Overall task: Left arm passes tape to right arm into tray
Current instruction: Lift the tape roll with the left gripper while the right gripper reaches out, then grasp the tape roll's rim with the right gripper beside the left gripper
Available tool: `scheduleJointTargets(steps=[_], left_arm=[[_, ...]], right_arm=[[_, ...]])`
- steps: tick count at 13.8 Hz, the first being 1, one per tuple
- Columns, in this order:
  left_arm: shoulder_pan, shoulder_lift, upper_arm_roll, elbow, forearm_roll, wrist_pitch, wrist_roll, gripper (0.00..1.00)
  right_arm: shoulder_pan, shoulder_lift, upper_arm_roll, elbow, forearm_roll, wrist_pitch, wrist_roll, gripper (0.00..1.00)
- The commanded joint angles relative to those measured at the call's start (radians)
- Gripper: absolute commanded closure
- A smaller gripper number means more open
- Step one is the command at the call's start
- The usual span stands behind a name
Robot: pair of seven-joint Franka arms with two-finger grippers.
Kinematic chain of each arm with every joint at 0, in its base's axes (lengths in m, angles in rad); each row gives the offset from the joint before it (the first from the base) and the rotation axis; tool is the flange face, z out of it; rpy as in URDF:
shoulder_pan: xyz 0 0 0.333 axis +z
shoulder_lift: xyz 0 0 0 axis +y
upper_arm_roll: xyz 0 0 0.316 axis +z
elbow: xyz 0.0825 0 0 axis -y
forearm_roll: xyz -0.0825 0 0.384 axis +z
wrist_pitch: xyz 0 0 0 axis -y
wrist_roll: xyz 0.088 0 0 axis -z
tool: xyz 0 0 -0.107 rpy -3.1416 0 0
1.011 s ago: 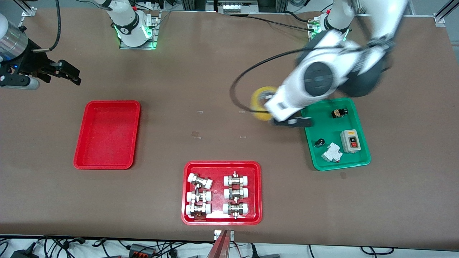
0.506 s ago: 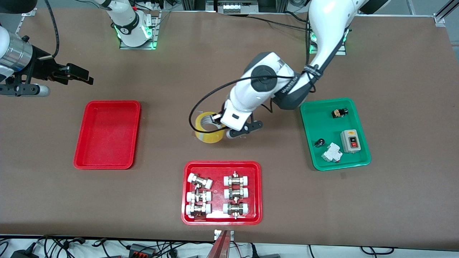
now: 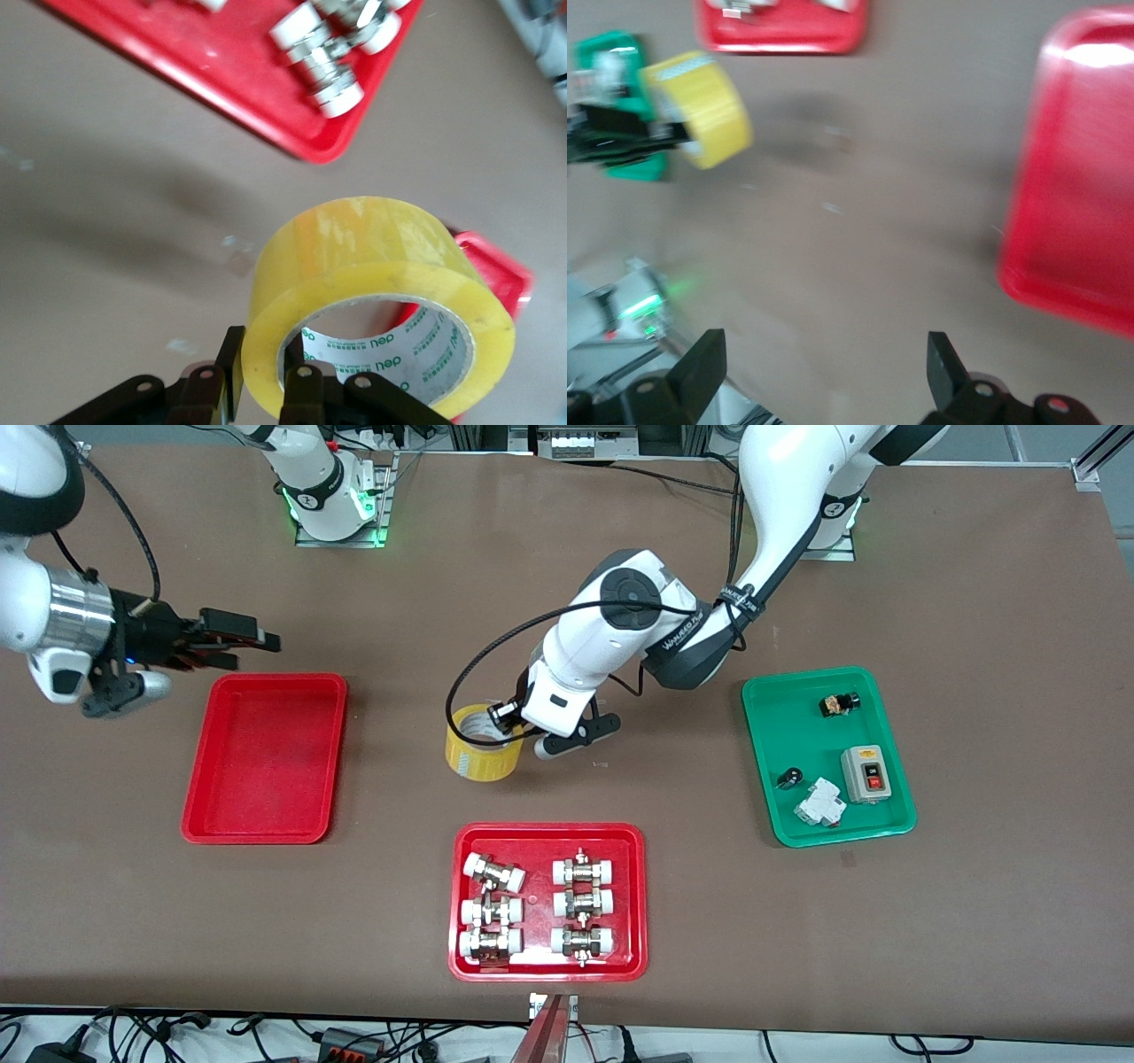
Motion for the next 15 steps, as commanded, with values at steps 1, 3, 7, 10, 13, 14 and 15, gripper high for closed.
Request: scheduleJointTargets(steps=[1, 3, 7, 10, 13, 14, 15], left_arm=[[-0.01, 0.059, -0.003, 0.042, -0.06, 0.122, 0.043, 0.99], [-0.007, 0.053, -0.017, 0.028, -0.128, 0.128, 0.064, 0.99], [-0.01, 0.083, -0.049, 0.033, -0.145, 0.128, 0.269, 0.99], [-0.008, 0.103, -0.068, 0.039, -0.228, 0.13, 0.453, 0.99], [-0.007, 0.099, -0.066, 0.043, -0.229, 0.13, 0.466, 0.99], [-0.004, 0.099, -0.068, 0.045, -0.228, 0.128, 0.469, 0.99], [-0.013, 0.102, -0.066, 0.046, -0.225, 0.13, 0.469, 0.99]], right_arm=[[-0.011, 0.081, 0.002, 0.014, 0.159, 0.037, -0.176, 0.0], [-0.002, 0.135, 0.005, 0.019, 0.262, 0.086, -0.252, 0.0], [0.062, 0.198, 0.013, 0.03, 0.376, 0.251, -0.363, 0.0], [0.122, 0.238, 0.013, 0.03, 0.402, 0.355, -0.371, 0.0], [0.18, 0.27, 0.013, 0.025, 0.405, 0.425, -0.401, 0.0], [0.191, 0.278, 0.013, 0.02, 0.407, 0.432, -0.42, 0.0], [0.196, 0.283, 0.013, 0.016, 0.407, 0.437, -0.434, 0.0]])
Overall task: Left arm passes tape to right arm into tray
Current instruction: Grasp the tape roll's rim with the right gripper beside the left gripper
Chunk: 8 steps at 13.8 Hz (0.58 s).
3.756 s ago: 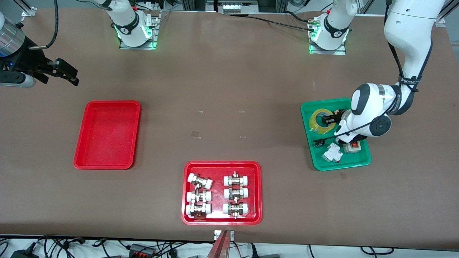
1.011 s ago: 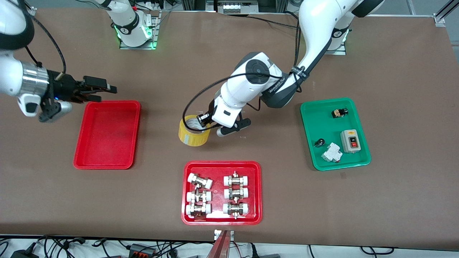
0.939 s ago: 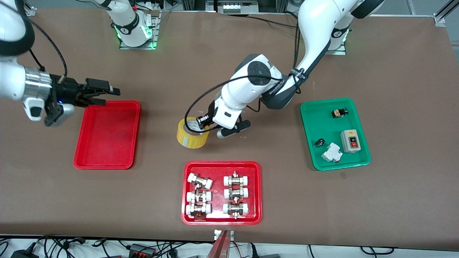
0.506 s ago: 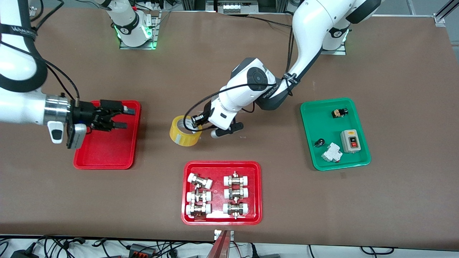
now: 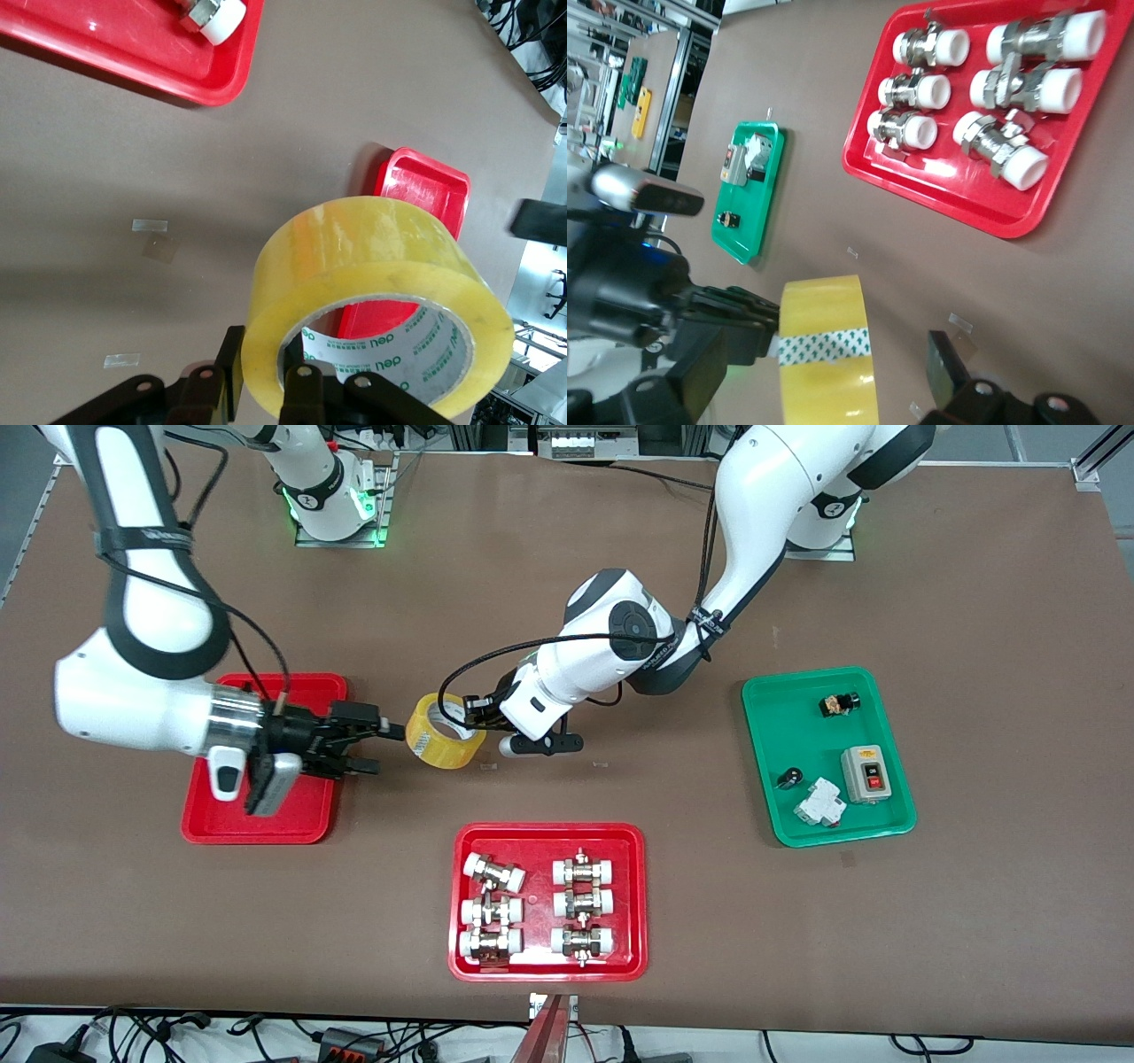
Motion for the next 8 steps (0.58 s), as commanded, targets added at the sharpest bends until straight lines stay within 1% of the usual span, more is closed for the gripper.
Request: scheduleJointTargets(steps=[1, 4, 6, 8], left_arm=[[-0.001, 0.018, -0.015, 0.043, -0.022, 0.004, 0.042, 0.99], [0.002, 0.018, -0.009, 0.045, -0.022, 0.004, 0.066, 0.99], [0.0, 0.021, -0.007, 0.043, -0.019, 0.004, 0.074, 0.99], [0.003, 0.026, -0.007, 0.042, -0.021, 0.004, 0.106, 0.98]], right_arm=[[0.023, 0.018, -0.005, 0.001, 0.024, 0.018, -0.049, 0.0], [0.066, 0.02, -0.005, -0.03, 0.024, 0.082, -0.048, 0.0], [0.072, 0.02, -0.005, -0.033, 0.024, 0.094, -0.051, 0.0], [0.072, 0.015, -0.005, -0.033, 0.022, 0.1, -0.054, 0.47]])
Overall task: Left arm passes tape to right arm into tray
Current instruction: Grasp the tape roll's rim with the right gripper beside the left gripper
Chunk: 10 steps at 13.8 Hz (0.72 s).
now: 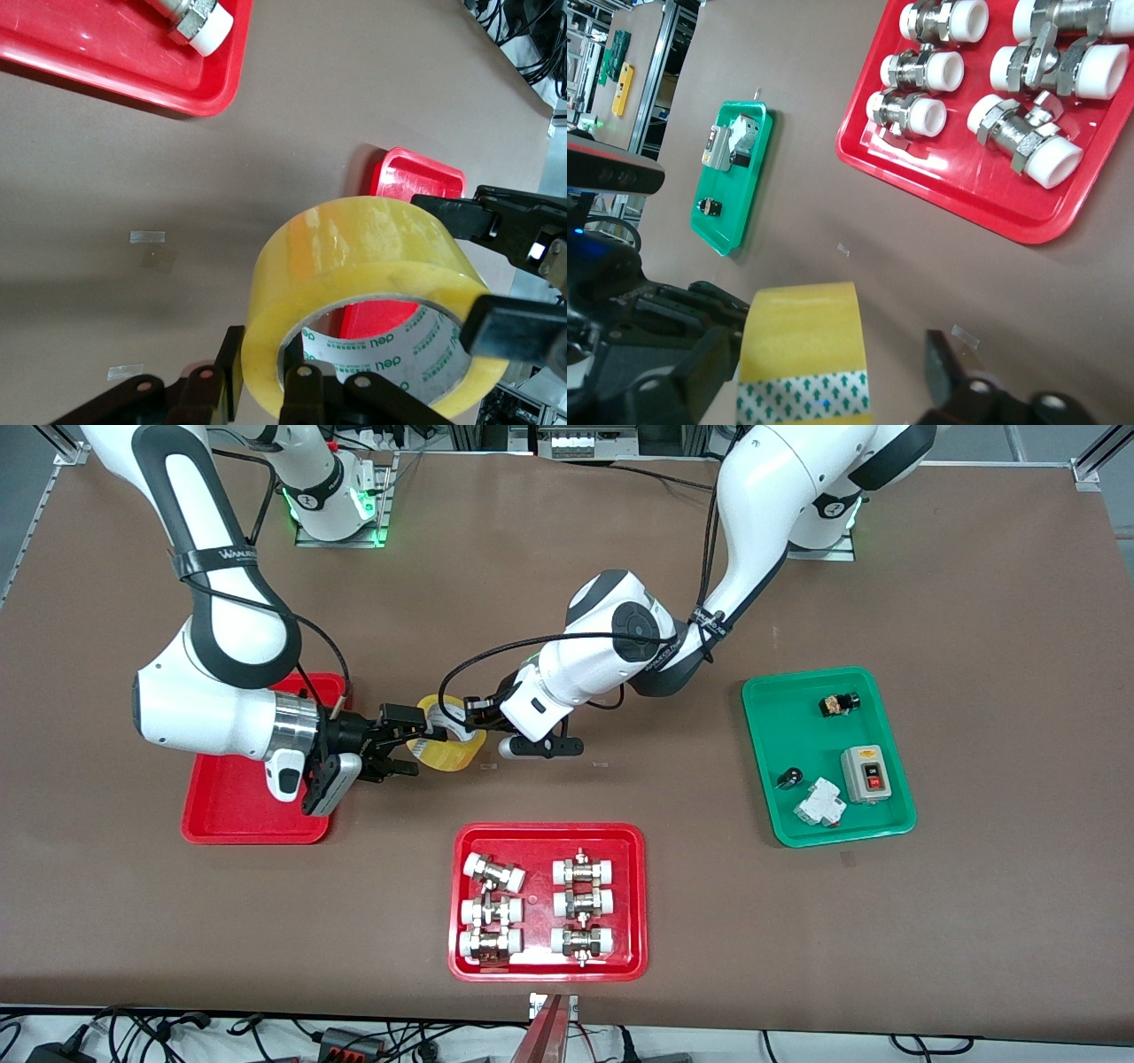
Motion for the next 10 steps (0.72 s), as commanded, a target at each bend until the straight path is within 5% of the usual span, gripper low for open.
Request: scheduleJointTargets(steps=[1, 4, 7, 8, 9, 10], left_arm=[[-0.001, 0.022, -0.007, 0.036, -0.021, 0.004, 0.054, 0.98], [0.002, 0.022, -0.006, 0.033, -0.021, 0.004, 0.061, 0.98], [0.003, 0.021, -0.007, 0.035, -0.022, 0.004, 0.059, 0.98], [0.003, 0.021, -0.007, 0.035, -0.021, 0.004, 0.057, 0.84], [0.003, 0.01, -0.001, 0.035, -0.016, 0.004, 0.056, 0.01], [0.023, 0.0, 0.002, 0.033, -0.018, 0.003, 0.053, 0.0]], right_arm=[[0.003, -0.018, -0.005, -0.015, 0.022, 0.013, -0.031, 0.66], [0.003, -0.021, -0.005, -0.015, 0.022, 0.01, -0.028, 0.95], [0.003, -0.021, -0.005, -0.015, 0.022, 0.009, -0.023, 0.96], [0.003, -0.021, -0.005, -0.015, 0.022, 0.008, -0.023, 0.97], [0.003, -0.021, -0.005, -0.015, 0.022, 0.008, -0.023, 0.97], [0.003, -0.021, -0.005, -0.013, 0.022, 0.008, -0.023, 0.97]])
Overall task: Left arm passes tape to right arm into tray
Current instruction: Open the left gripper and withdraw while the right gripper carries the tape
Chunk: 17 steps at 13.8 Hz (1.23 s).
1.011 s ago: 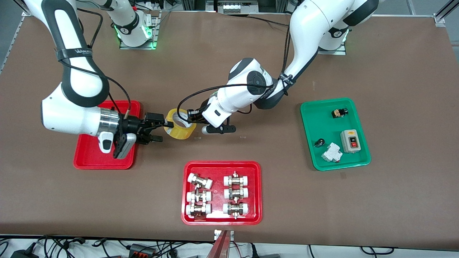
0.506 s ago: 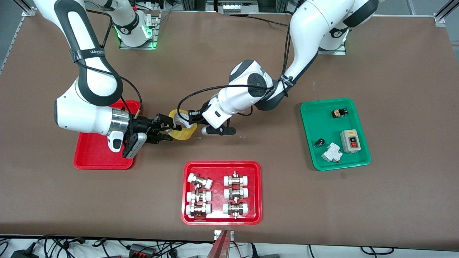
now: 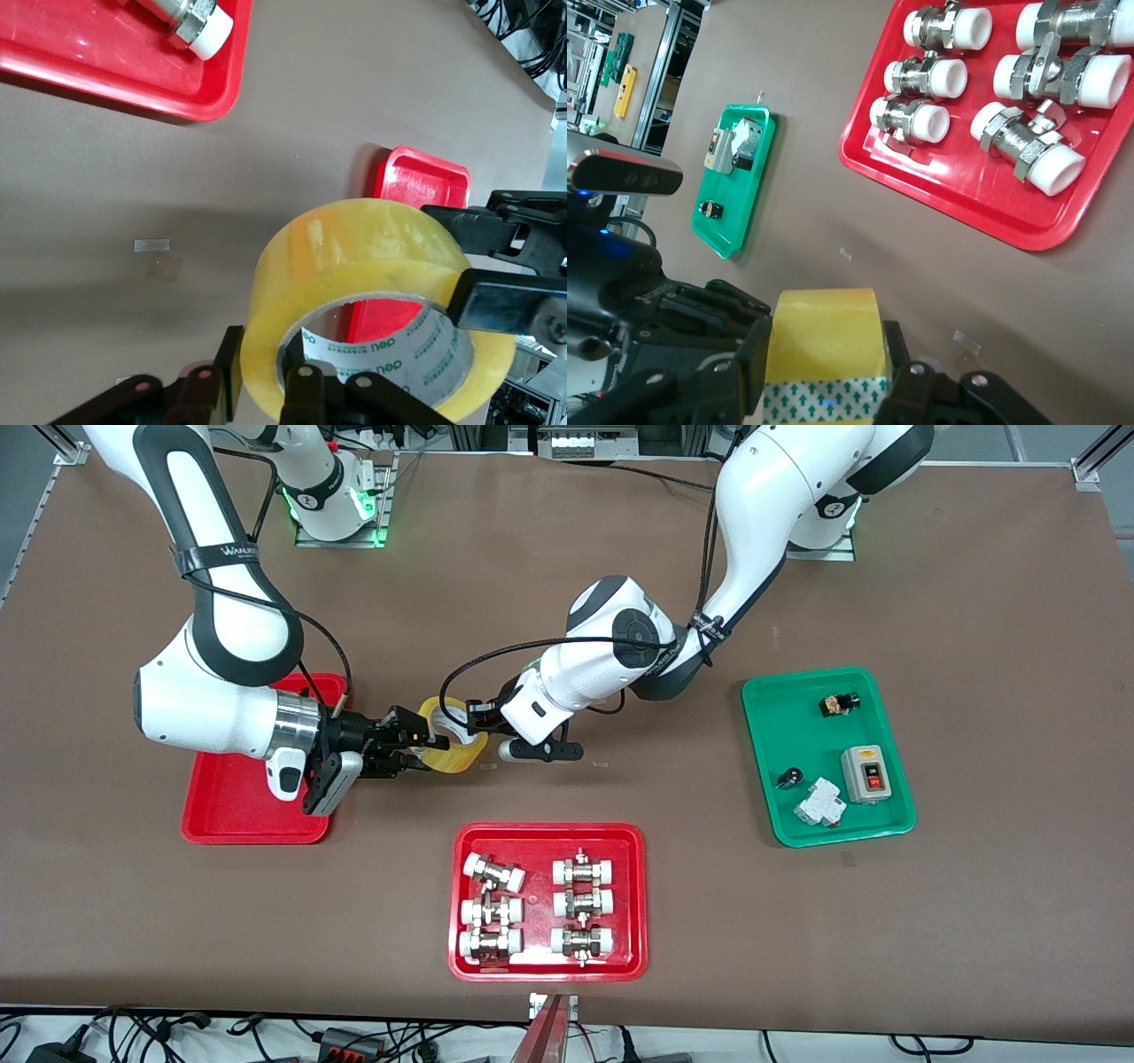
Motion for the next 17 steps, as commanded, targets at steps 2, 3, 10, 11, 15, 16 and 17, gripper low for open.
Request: scheduleJointTargets(steps=[2, 3, 10, 11, 15, 16, 17], left_arm=[[0.124, -0.067, -0.013, 0.011, -0.016, -0.039, 0.023, 0.0], [0.157, -0.112, -0.005, 0.011, -0.016, -0.106, 0.028, 0.0], [0.548, -0.382, 0.007, 0.022, 0.005, -0.886, 0.107, 0.0], [0.582, -0.403, 0.019, 0.023, 0.11, -1.014, 0.107, 0.0], [0.614, -0.433, -0.01, 0.071, 0.402, -1.125, 0.163, 0.0], [0.614, -0.433, -0.004, 0.077, 0.412, -1.131, 0.161, 0.0], [0.62, -0.44, -0.001, 0.085, 0.427, -1.148, 0.164, 0.0]], right_arm=[[0.002, -0.017, -0.005, -0.012, 0.016, 0.006, -0.014, 0.97], [0.002, -0.017, -0.005, -0.012, 0.016, 0.005, -0.013, 0.97], [-0.139, -0.019, -0.014, -0.006, -0.062, -0.13, -0.033, 0.99], [-0.182, -0.019, -0.014, -0.006, -0.103, -0.168, -0.037, 0.99], [-0.366, 0.012, -0.014, -0.011, -0.226, -0.308, -0.122, 0.98], [-0.41, 0.032, -0.014, -0.014, -0.237, -0.334, -0.155, 0.98], [-0.452, 0.061, -0.014, -0.015, -0.237, -0.357, -0.197, 0.98]])
